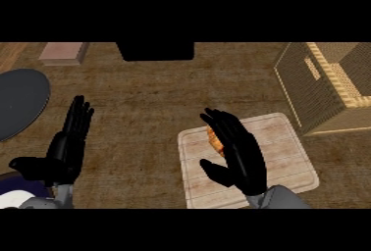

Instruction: Pick the croissant from the cutting board and place it in the basket

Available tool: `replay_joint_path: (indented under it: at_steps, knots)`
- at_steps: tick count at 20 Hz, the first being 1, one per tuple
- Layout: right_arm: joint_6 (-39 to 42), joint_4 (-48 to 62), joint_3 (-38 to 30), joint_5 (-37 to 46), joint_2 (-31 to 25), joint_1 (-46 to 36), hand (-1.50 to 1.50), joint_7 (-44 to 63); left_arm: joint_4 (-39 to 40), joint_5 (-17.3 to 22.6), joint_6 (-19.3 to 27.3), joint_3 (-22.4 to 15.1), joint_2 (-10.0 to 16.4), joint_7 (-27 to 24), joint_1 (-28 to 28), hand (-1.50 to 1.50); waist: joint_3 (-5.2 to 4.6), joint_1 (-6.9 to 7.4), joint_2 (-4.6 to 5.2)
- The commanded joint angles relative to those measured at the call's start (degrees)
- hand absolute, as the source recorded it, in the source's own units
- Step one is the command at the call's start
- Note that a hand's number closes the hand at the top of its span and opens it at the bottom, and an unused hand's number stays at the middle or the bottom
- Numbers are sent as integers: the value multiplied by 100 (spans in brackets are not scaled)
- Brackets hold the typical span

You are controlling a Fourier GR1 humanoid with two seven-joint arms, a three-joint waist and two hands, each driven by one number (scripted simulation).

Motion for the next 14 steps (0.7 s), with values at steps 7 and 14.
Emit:
replay_joint_path:
  at_steps: [7,14]
  knots:
    - [2400,-126,39,2343,-47,-408,-150,3013,-157,-34,102,47,46,46,249,0,-32,-183,-111]
    - [5297,-1020,549,2210,1414,-828,-150,4897,-292,-57,95,-37,-28,132,75,0,12,19,32]
